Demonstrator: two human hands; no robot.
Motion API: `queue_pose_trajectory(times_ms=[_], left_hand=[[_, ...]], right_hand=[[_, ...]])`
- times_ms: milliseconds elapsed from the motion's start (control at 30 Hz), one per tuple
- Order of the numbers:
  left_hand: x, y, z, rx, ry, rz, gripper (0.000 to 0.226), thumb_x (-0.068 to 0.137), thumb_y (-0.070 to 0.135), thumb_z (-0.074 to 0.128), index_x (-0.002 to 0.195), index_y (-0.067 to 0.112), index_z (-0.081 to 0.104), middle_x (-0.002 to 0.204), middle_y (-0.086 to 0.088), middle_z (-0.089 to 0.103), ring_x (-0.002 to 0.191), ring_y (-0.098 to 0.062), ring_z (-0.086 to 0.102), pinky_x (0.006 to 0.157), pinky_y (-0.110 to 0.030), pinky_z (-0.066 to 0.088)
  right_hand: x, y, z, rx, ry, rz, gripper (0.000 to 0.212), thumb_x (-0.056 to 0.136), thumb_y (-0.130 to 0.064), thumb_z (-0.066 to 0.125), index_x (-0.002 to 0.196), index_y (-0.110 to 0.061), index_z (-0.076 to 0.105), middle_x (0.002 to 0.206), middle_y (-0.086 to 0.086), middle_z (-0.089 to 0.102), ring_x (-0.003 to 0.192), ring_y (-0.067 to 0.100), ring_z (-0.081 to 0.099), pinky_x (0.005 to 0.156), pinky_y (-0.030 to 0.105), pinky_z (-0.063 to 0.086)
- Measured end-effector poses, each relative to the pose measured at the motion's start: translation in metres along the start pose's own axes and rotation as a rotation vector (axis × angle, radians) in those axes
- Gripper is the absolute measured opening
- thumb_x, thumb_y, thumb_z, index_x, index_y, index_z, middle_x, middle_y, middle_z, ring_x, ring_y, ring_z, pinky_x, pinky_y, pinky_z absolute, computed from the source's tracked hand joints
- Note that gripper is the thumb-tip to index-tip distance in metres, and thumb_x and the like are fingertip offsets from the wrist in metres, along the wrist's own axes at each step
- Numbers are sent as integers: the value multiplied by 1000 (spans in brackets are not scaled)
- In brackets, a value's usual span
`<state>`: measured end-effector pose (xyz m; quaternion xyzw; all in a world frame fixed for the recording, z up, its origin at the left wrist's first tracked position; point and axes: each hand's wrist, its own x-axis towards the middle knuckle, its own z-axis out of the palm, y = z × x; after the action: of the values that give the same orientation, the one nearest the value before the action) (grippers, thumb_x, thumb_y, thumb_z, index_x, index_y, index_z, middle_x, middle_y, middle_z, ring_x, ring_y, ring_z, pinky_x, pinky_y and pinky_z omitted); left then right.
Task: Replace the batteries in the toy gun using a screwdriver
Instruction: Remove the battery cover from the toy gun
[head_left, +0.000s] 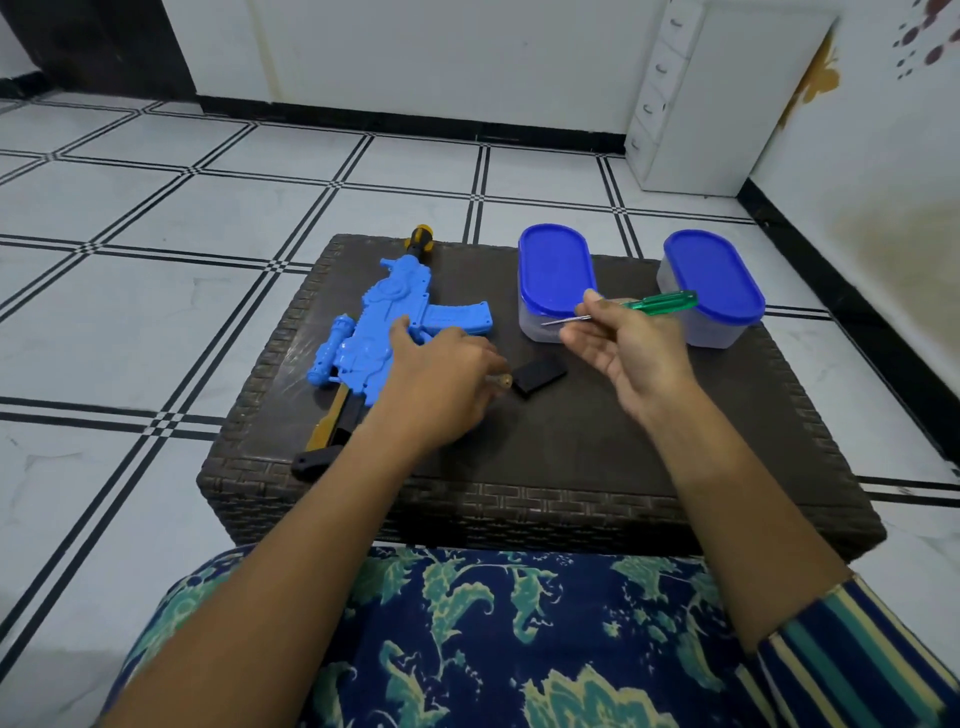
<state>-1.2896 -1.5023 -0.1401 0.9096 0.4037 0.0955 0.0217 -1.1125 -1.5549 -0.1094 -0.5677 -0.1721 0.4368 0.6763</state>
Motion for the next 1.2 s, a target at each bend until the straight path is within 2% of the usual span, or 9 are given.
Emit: queue_pose_trajectory(times_ms=[200, 300, 400, 500, 600, 667, 967, 1067, 1200], left_hand=[[22, 27, 20, 112, -122, -34, 15, 91, 20, 54, 93, 26, 68, 97, 8, 65, 106, -13, 55, 101, -78, -2], [24, 22, 20, 38, -165, -73, 14, 89, 29, 55, 97, 27, 66, 101, 8, 65, 108, -15, 55, 100, -79, -2], [19, 15, 8, -74, -227, -68, 29, 86, 32, 62, 114, 34, 62, 121, 15, 61, 122, -15, 48, 103, -78, 5], [8, 0, -5, -128, -196, -76, 49, 83, 47, 65, 129, 35, 55, 135, 16, 54, 130, -16, 44, 110, -65, 19], [-9, -30, -10, -223, -182, -62, 68, 68, 66, 65, 129, 36, 57, 132, 16, 58, 126, -14, 49, 107, -50, 36], [-20, -48, -12, -291, -227, -71, 72, 64, 62, 74, 129, 35, 57, 134, 15, 57, 128, -13, 48, 108, -44, 38], [-32, -67, -1, -281, -127, -13, 60, 70, 52, 75, 126, 38, 60, 140, 18, 51, 135, -8, 42, 108, -52, 34], [-30, -65, 0, -277, -131, -2, 56, 64, 63, 63, 115, 40, 67, 137, 20, 54, 132, -9, 46, 105, -53, 36], [-26, -61, 4, -250, -115, -1, 35, 70, 52, 75, 103, 42, 71, 131, 18, 58, 121, -9, 54, 99, -53, 40]], right_hand=[[0, -1, -16, -58, 9, -26, 22, 91, -10, 67, 106, 6, 64, 82, 14, 67, 69, 19, 68, 70, 31, 63], [1, 0, -19, -57, -30, -21, 16, 92, -15, 66, 90, 1, 67, 79, 14, 68, 72, 23, 69, 71, 33, 62], [3, 1, -16, -34, -80, 17, 27, 94, -18, 59, 76, 1, 66, 70, 15, 68, 65, 24, 70, 74, 36, 62], [1, 4, -7, -83, -161, 36, 32, 95, -21, 53, 78, 3, 67, 74, 17, 68, 63, 24, 68, 68, 33, 60], [-6, 10, 7, -302, -212, -13, 35, 94, -25, 51, 77, -1, 69, 64, 9, 59, 52, 15, 54, 51, 24, 49], [-12, 15, 18, -435, -259, -49, 32, 94, -24, 52, 77, -2, 68, 58, 5, 52, 46, 12, 46, 44, 21, 41], [-29, 30, 55, -811, -405, -166, 19, 84, -13, 56, 69, -2, 60, 58, 11, 61, 48, 17, 54, 43, 24, 47], [-28, 33, 56, -869, -391, -266, 26, 82, -14, 56, 75, 10, 58, 58, 16, 61, 51, 20, 55, 49, 33, 49], [-31, 44, 62, -966, -404, -380, 28, 81, -19, 55, 61, -1, 51, 62, 26, 60, 58, 38, 59, 54, 47, 52]])
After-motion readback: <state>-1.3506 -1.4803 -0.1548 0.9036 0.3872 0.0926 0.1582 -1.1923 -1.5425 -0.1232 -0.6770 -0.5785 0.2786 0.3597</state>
